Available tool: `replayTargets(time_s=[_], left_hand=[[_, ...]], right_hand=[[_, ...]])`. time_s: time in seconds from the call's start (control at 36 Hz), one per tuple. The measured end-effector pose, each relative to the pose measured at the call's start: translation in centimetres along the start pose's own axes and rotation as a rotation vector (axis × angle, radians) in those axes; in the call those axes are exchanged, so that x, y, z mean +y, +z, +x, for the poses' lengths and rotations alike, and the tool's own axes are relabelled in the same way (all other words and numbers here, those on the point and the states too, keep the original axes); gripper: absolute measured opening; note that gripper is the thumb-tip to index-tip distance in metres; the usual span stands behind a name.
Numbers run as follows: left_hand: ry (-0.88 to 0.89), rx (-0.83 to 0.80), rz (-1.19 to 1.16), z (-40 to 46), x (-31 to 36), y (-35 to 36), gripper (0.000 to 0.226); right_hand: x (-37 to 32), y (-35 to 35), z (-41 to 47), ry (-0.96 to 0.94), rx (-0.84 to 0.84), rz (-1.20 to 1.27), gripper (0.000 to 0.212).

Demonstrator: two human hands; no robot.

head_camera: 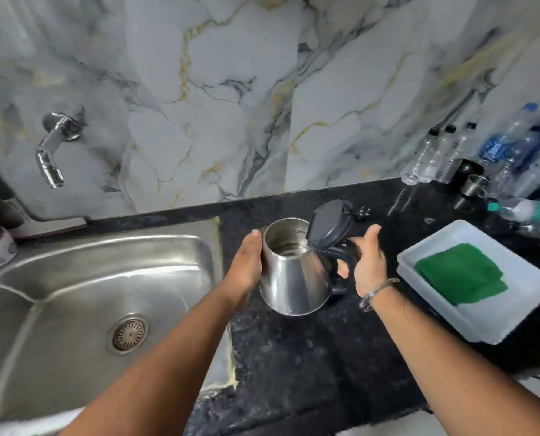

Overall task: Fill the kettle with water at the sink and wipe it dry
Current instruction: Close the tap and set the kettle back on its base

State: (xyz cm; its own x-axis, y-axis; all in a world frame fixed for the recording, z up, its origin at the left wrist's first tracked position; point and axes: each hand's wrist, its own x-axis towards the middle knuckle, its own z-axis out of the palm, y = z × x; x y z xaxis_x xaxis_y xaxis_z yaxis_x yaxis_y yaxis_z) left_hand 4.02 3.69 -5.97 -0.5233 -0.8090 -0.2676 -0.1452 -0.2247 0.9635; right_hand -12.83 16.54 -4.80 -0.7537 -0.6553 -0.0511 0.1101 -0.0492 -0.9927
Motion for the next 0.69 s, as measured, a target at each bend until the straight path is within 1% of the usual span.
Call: replayTargets(time_s=[0.06, 0.11, 0.14, 0.17, 0.25, 0.31, 0.39, 0.44, 0.5, 0.58, 0.69], left_hand=[[-0.013, 0.038, -0.009, 1.0, -0.3, 2.9, 0.055], [-0.026, 0.062, -0.02, 2.0, -0.8, 5.4, 0.055], [-0.03, 0.076, -0.032, 2.6, -1.0, 6.5, 0.054], [-0.03, 0.09, -0.039, 3.0, -1.2, 7.4, 0.052], [-0.011, 0.111, -0.015, 4.1, -1.3, 9.3, 0.054], [0.019, 0.107, 0.012, 4.4, -1.5, 9.9, 0.054], [0.092, 0.115, 0.08, 4.5, -2.0, 10.3, 0.046], [0.149, 0.096, 0.115, 4.4, -1.9, 10.5, 0.042], [0.213, 0.07, 0.17, 4.4, -1.8, 10.5, 0.038], [0.243, 0.057, 0.234, 4.4, -2.0, 10.3, 0.038], [0.24, 0.087, 0.251, 4.5, -2.3, 9.5, 0.04]], right_hand=[[0.2, -2.3, 1.9, -0.009, -0.005, -0.062, 0.098], [0.3, -4.3, 3.7, -0.03, -0.033, -0.091, 0.112], [0.3, -5.0, 4.5, -0.039, -0.04, -0.108, 0.114], [0.5, -5.6, 5.3, -0.043, -0.031, -0.119, 0.109], [1.4, -7.2, 7.4, -0.031, 0.033, -0.125, 0.085], [2.4, -7.8, 8.7, -0.036, 0.079, -0.147, 0.078], [3.4, -8.3, 9.9, -0.012, 0.181, -0.153, 0.064], [3.9, -8.8, 10.4, 0.013, 0.191, -0.166, 0.056], [4.4, -9.2, 11.0, 0.055, 0.153, -0.154, 0.054], [4.7, -9.4, 11.4, 0.106, 0.159, -0.166, 0.062], [4.1, -8.5, 11.5, 0.071, 0.096, -0.23, 0.051]])
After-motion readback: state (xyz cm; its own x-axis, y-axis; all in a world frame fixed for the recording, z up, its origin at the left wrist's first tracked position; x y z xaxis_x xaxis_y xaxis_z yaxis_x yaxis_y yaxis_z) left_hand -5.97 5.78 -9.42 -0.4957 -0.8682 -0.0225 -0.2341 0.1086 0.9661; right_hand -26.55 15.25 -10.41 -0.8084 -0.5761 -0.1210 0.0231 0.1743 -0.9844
